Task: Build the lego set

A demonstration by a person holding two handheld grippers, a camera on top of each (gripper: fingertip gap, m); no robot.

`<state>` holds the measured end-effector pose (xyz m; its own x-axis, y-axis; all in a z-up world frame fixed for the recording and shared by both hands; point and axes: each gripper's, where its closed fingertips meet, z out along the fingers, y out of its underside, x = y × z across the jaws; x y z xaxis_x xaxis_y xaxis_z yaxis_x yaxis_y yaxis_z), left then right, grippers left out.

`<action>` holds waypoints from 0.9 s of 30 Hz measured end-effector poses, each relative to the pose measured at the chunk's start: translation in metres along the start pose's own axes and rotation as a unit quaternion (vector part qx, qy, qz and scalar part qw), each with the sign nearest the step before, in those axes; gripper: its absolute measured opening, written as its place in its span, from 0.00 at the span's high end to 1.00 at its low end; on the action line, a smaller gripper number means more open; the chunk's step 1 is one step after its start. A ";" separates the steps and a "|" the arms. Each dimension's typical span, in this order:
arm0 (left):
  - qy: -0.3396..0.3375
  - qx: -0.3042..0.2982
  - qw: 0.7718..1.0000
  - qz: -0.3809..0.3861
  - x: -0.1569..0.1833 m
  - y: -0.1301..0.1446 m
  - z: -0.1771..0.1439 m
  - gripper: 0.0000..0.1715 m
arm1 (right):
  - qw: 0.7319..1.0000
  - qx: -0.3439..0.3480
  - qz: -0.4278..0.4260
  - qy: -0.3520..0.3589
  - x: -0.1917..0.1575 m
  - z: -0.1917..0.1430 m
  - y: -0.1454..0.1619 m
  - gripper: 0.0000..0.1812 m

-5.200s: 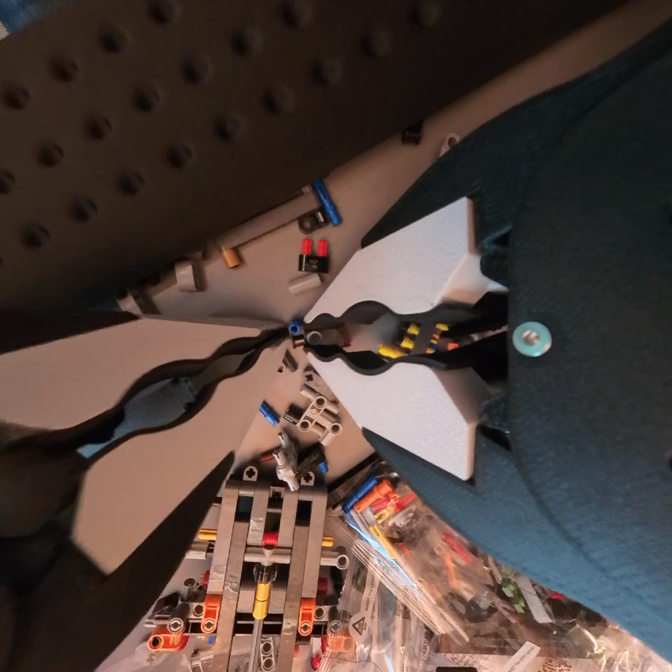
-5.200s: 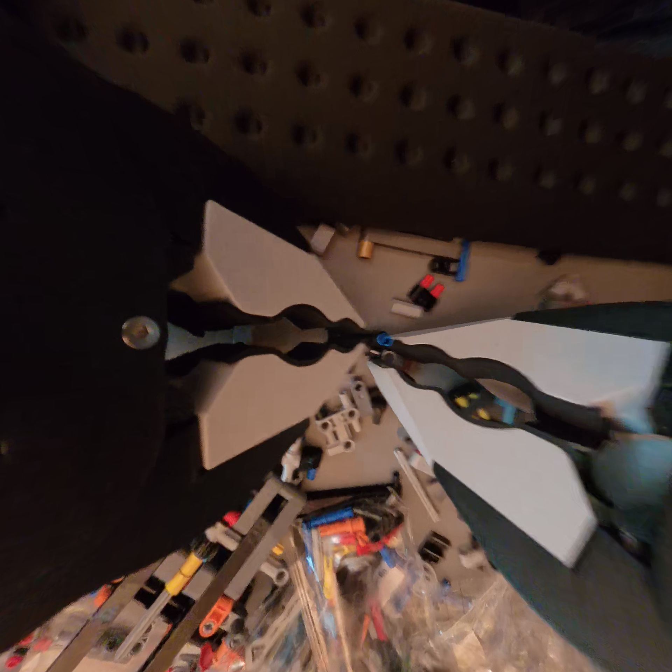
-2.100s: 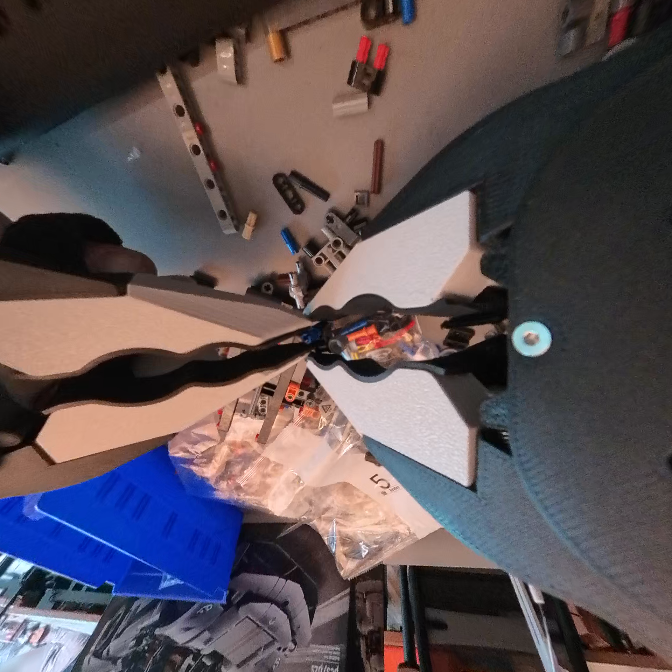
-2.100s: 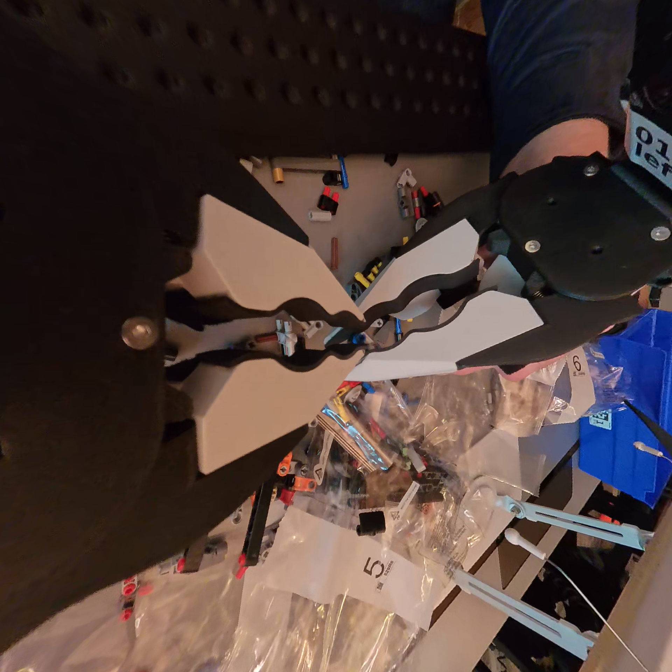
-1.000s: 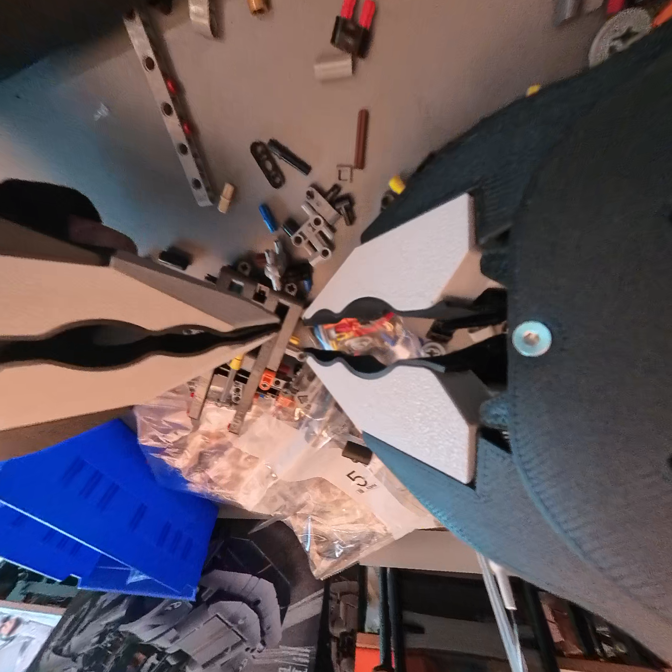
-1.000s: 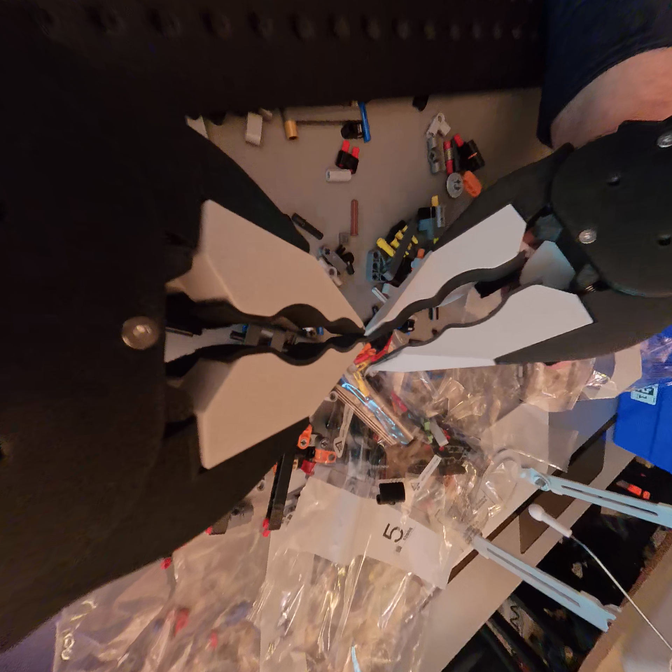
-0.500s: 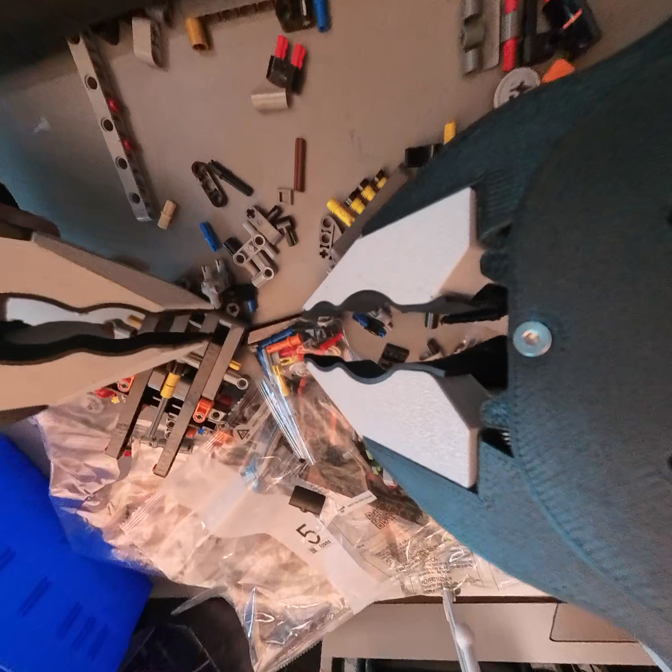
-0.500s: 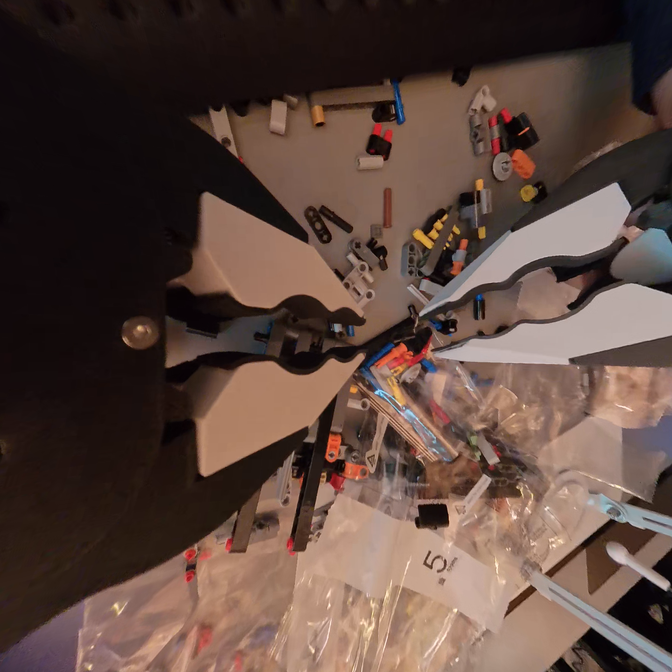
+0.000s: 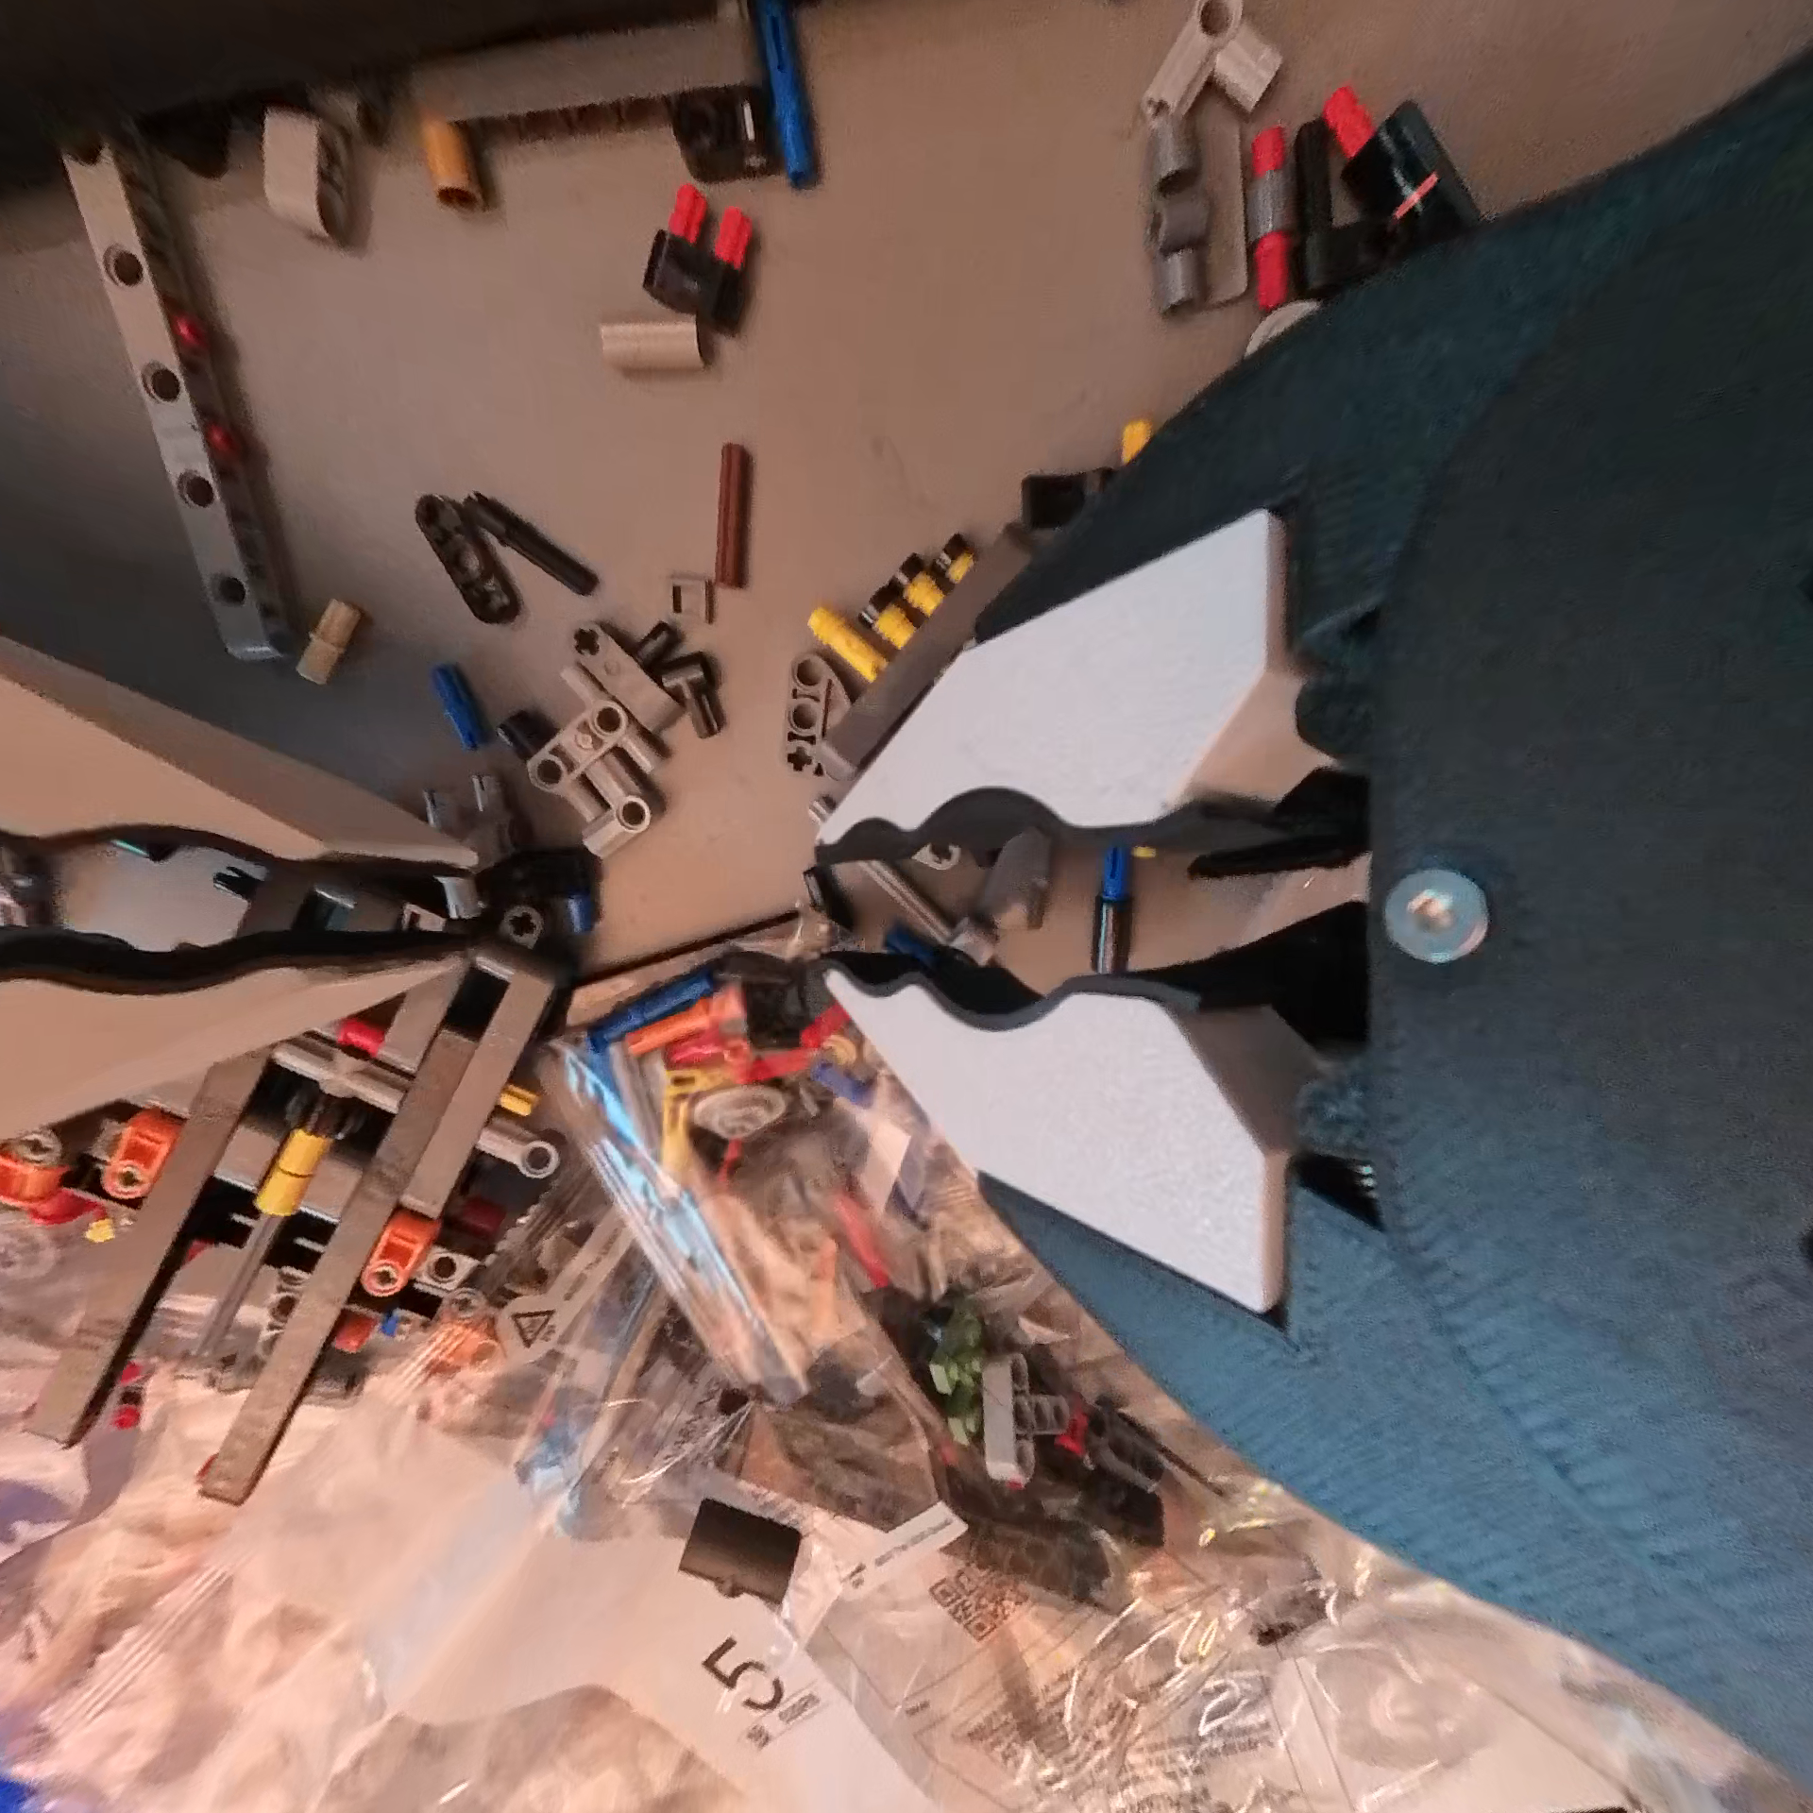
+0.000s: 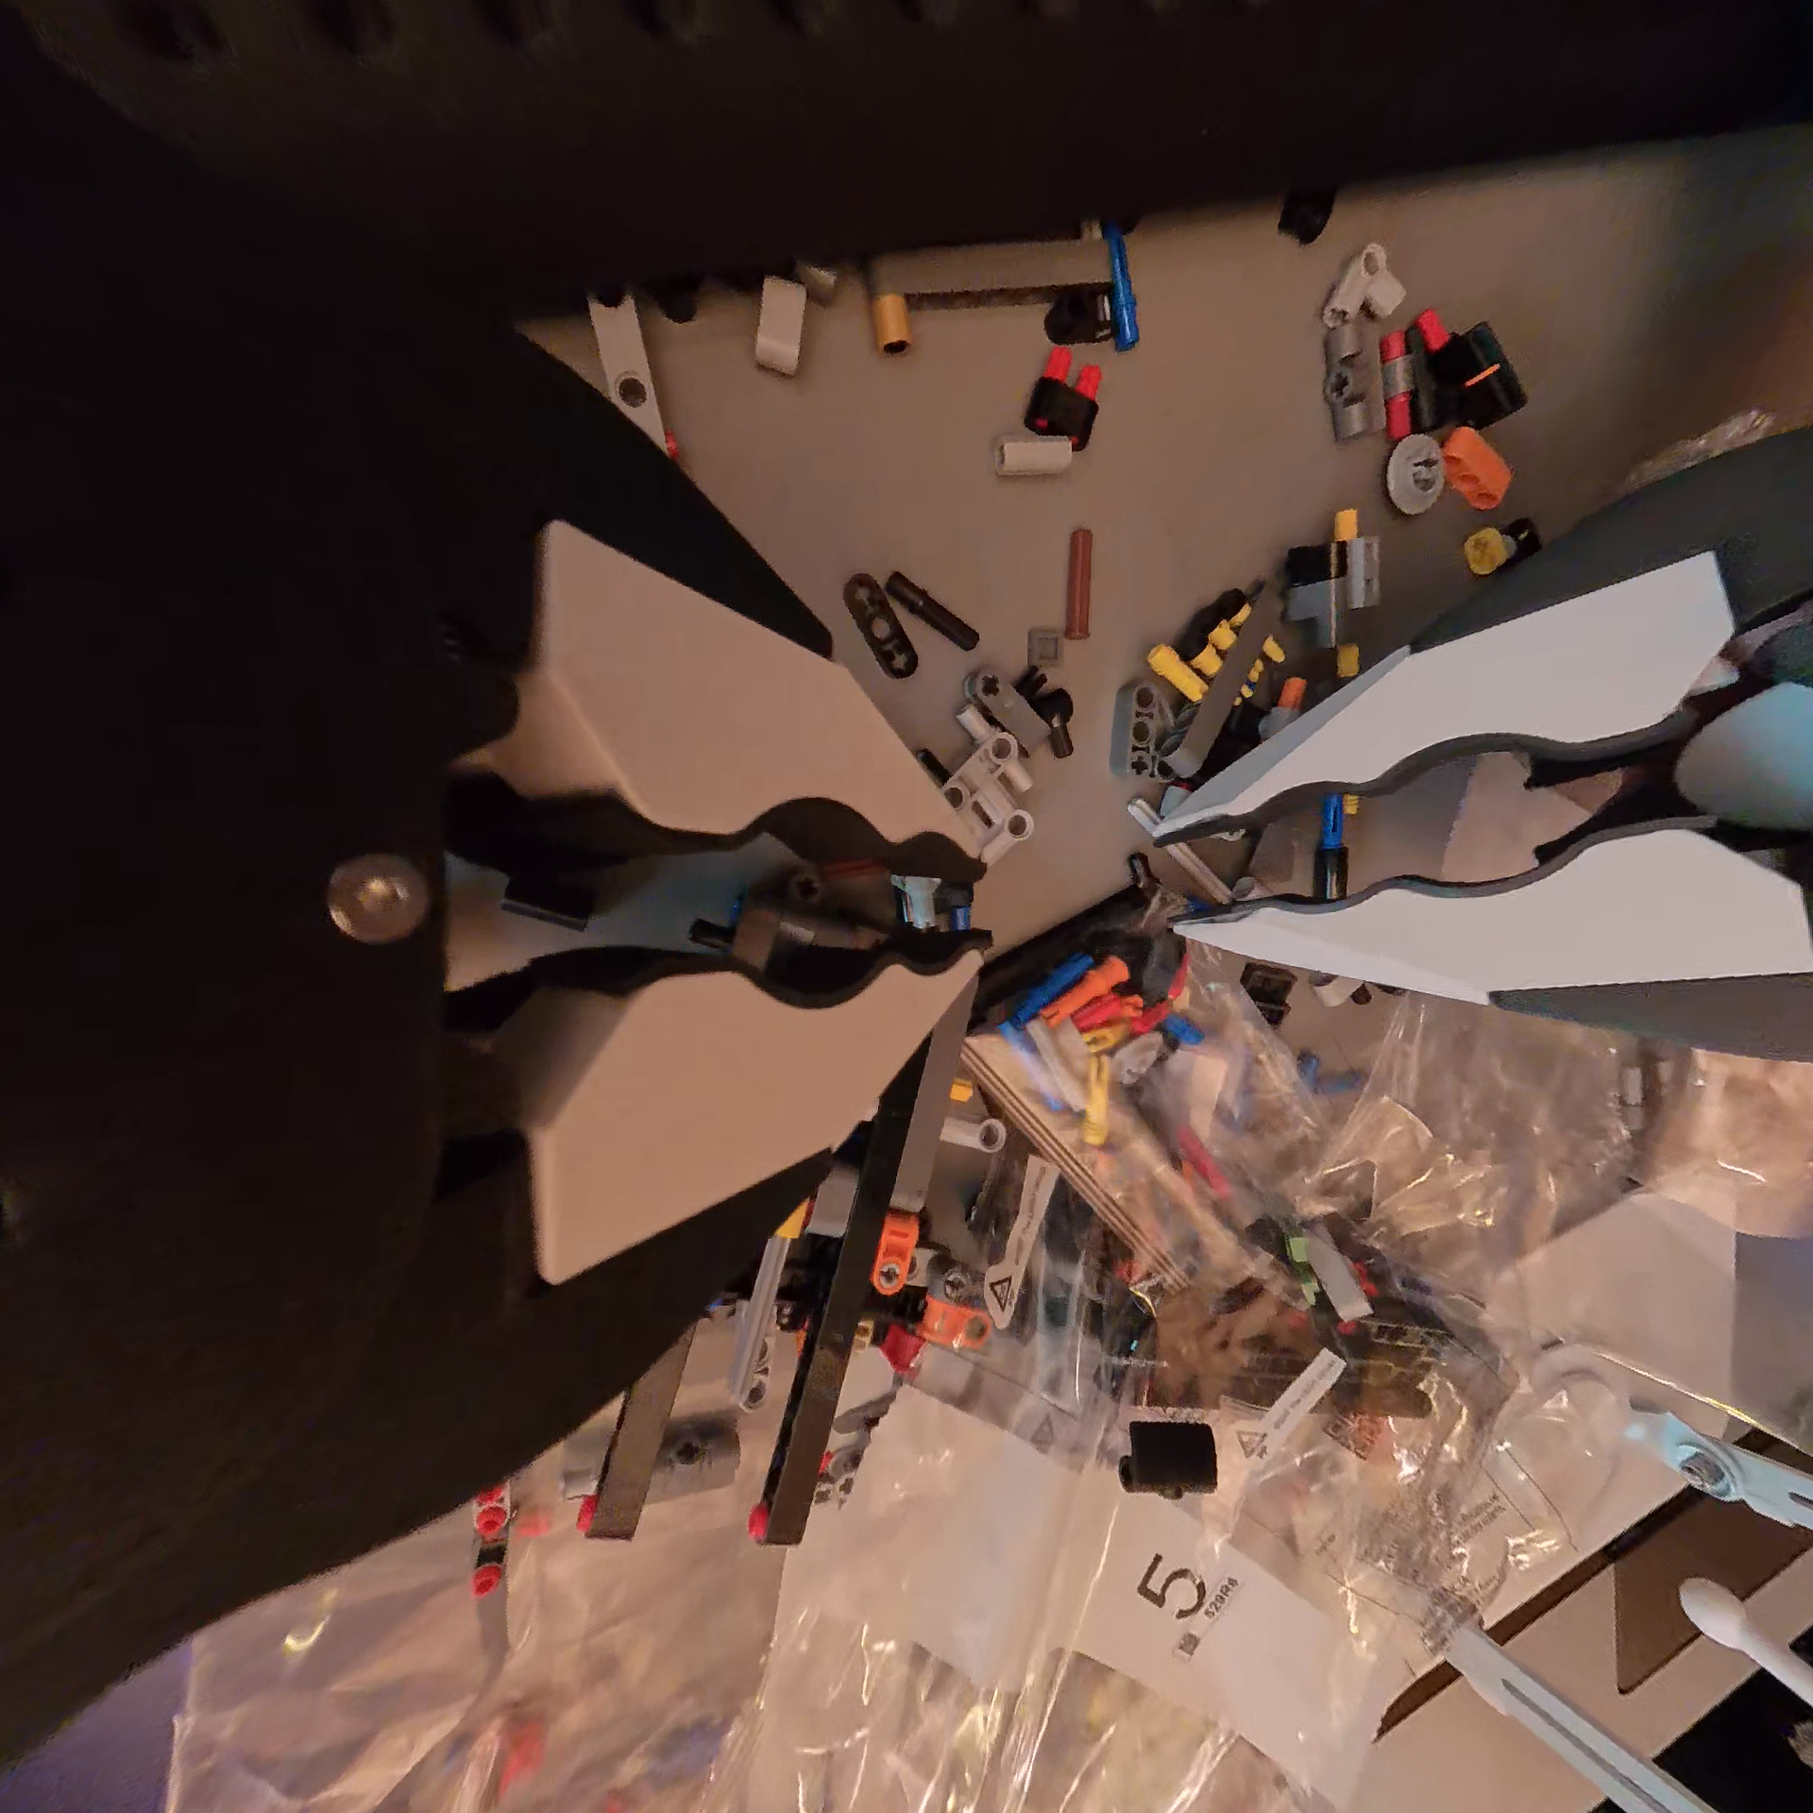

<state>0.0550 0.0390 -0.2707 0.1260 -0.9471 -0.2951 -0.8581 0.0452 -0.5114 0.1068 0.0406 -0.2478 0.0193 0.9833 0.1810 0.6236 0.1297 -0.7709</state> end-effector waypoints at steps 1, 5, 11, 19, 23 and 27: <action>0.000 -0.004 1.000 -0.006 -0.001 0.003 0.002 0.90 | 1.000 -0.001 0.000 0.002 0.001 0.000 0.000 0.96; -0.005 -0.008 1.000 -0.019 -0.005 0.005 0.002 0.88 | 1.000 0.000 -0.003 0.003 0.001 0.000 0.000 0.96; -0.004 -0.011 0.999 -0.030 -0.004 0.003 0.006 0.88 | 1.000 0.005 -0.003 0.005 0.001 -0.001 -0.002 0.97; 0.001 -0.007 1.000 -0.026 -0.003 0.002 0.008 0.90 | 1.000 0.008 -0.009 0.004 0.000 0.000 -0.003 0.97; -0.005 -0.009 1.000 -0.017 -0.004 0.002 0.008 0.93 | 1.000 0.008 -0.008 0.005 0.000 -0.001 -0.003 0.97; -0.006 -0.004 1.000 -0.020 -0.005 0.002 0.005 0.94 | 1.000 0.007 -0.009 0.005 0.000 0.000 -0.003 0.97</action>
<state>0.0553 0.0456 -0.2743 0.1668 -0.9442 -0.2840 -0.8564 0.0040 -0.5162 0.1052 0.0401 -0.2453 0.0154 0.9796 0.2005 0.6123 0.1493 -0.7764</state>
